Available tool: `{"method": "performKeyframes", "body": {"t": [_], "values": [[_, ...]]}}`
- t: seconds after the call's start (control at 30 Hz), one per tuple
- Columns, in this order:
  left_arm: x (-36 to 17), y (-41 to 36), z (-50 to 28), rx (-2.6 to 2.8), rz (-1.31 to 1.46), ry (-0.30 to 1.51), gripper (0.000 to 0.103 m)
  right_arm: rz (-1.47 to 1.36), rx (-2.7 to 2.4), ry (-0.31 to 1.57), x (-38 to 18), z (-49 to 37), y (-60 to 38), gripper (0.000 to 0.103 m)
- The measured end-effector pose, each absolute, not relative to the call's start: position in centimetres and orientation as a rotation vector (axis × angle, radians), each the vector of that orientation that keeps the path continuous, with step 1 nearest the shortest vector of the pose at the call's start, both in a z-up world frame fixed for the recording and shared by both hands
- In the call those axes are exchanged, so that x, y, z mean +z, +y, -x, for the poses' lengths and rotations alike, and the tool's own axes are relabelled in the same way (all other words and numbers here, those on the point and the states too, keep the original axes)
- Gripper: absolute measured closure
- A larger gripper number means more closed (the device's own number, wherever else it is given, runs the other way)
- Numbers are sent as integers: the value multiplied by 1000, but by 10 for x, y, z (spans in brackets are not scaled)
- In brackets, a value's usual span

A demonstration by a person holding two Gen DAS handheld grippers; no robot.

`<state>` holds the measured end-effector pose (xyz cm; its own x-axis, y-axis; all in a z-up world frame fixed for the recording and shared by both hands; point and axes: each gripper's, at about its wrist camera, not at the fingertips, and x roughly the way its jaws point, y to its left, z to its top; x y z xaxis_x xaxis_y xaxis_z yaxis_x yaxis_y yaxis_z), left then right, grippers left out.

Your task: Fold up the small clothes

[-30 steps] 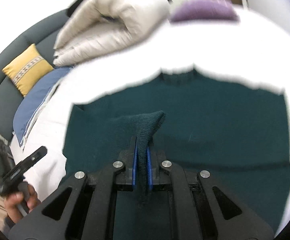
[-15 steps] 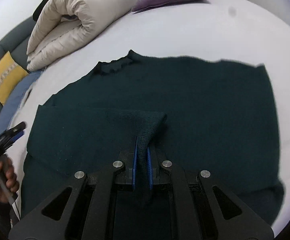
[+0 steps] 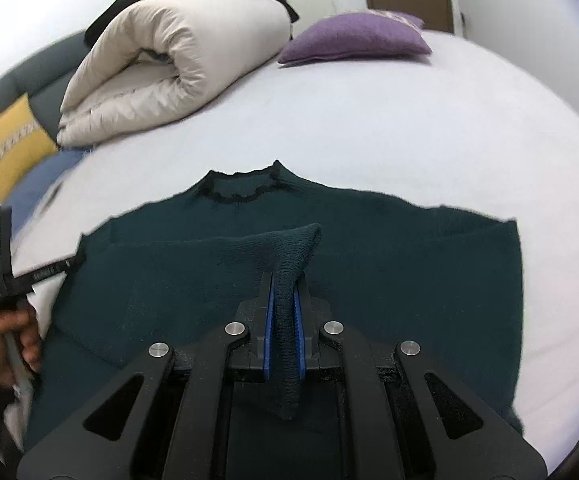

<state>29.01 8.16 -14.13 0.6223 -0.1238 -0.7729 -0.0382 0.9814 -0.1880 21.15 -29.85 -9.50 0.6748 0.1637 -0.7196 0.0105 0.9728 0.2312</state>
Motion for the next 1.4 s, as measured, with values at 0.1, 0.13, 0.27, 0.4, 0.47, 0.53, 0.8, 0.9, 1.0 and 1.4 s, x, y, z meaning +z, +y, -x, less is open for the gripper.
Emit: {"method": "performKeyframes", "body": {"t": [0.1,0.13,0.27,0.4,0.47,0.53,0.8,0.9,1.0,1.4], "values": [[-150,77,-295,-34,174,904,94,-242,83,819,-98,-210,-303,96],[-153,76,-296,-28,165,905,94,-257,76,844,-108,-215,-305,96],[-151,71,-299,-22,122,903,94,-417,73,914,-152,-226,-323,96],[-146,78,-296,-19,145,904,81,-415,53,905,-143,-220,-323,96],[-136,84,-286,11,164,888,78,-445,33,883,-141,-216,-330,92],[-120,82,-271,22,148,834,78,-466,21,881,-138,-213,-335,89],[-134,31,-234,-57,-43,860,76,-407,67,783,-96,-185,-311,85],[-154,39,-241,-69,-9,890,74,-340,77,899,-122,-193,-297,80],[-149,36,-244,-63,-37,892,73,-406,132,855,-139,-183,-312,81],[-95,107,-126,-193,251,871,35,-516,29,717,-75,-12,-359,35]]}}
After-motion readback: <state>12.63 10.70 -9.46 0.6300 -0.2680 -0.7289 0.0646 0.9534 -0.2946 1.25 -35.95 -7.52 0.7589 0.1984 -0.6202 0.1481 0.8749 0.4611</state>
